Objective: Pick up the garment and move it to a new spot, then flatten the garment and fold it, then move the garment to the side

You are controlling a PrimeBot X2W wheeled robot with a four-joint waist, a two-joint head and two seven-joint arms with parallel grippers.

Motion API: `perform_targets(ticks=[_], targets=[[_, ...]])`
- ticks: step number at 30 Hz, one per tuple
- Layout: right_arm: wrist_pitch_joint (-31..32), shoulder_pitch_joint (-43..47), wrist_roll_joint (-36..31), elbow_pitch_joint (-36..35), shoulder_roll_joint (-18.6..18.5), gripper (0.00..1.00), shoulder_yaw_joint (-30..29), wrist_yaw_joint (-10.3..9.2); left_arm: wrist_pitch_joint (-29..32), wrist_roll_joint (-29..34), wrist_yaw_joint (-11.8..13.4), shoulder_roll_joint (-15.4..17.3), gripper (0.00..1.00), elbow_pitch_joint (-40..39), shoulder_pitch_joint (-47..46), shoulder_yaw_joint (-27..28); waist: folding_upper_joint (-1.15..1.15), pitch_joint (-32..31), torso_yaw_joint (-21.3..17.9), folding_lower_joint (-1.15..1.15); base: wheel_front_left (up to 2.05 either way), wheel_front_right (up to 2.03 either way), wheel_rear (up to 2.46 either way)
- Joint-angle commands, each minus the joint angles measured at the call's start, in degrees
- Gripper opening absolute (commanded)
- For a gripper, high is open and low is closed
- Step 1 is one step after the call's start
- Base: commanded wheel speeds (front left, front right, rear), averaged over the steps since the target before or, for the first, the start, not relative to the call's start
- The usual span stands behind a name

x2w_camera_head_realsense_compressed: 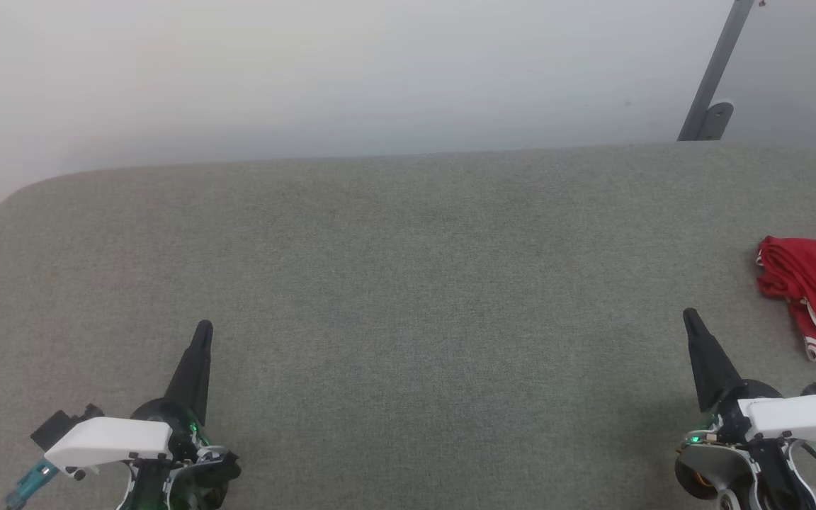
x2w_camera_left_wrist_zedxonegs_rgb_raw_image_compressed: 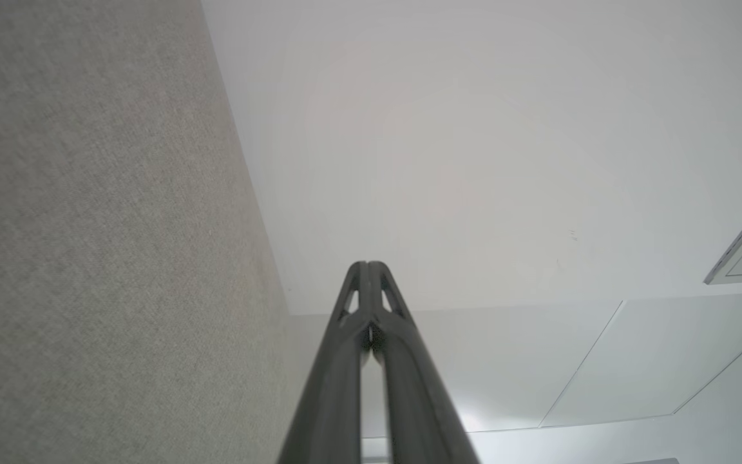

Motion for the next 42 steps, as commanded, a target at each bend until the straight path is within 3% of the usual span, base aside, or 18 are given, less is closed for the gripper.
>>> perform_targets(ticks=[1, 42], targets=[[0.1, -0.3, 0.3, 0.1, 0.2, 0.0, 0.0, 0.0, 0.2, -0.2, -0.2, -0.2, 0.0, 0.0, -0.7, 0.1, 0.0, 0.0, 0.0, 0.0, 0.0, 0.0, 0.0], [0.1, -0.3, 0.2, 0.1, 0.2, 0.0, 0.0, 0.0, 0.2, -0.2, -0.2, -0.2, 0.0, 0.0, -0.7, 0.1, 0.0, 0.0, 0.0, 0.0, 0.0, 0.0, 0.0]])
